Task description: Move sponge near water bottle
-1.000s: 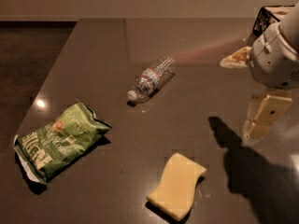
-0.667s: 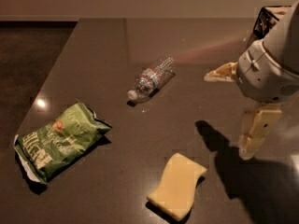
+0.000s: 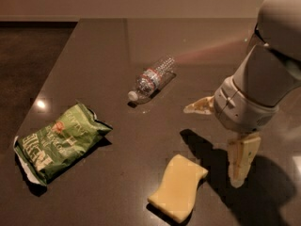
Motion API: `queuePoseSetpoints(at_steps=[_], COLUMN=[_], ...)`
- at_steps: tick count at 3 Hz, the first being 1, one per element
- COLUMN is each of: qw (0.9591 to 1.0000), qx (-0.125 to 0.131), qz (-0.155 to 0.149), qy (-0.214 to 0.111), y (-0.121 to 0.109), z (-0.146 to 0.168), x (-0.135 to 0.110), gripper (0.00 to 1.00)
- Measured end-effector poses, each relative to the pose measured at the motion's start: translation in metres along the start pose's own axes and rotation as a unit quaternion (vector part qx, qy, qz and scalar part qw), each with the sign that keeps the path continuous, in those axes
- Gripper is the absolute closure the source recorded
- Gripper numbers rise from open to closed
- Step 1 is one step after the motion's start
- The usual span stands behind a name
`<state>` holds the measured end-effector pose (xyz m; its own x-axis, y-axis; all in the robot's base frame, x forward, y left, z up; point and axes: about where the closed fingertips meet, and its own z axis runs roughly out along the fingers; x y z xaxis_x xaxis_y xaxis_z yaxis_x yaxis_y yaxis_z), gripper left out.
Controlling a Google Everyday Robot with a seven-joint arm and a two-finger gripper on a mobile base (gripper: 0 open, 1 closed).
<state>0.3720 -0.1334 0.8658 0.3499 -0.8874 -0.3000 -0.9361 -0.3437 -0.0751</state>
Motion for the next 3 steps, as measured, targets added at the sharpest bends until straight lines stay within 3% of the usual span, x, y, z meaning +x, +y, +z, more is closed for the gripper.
queuePoseSetpoints(at_steps=[1,2,3], qw=[0.9995,0.9991,0.9983], qx=[-0.019,-0.006,0.009], qz=[-0.023,-0.041,-0.058], qy=[-0.001,-0.001,0.001], y=[0.012,0.021,0.023], z=[0.025,0.039,0.044], x=[-0.007,-0.017,-0.030], gripper=[0.00,0.00,0.19])
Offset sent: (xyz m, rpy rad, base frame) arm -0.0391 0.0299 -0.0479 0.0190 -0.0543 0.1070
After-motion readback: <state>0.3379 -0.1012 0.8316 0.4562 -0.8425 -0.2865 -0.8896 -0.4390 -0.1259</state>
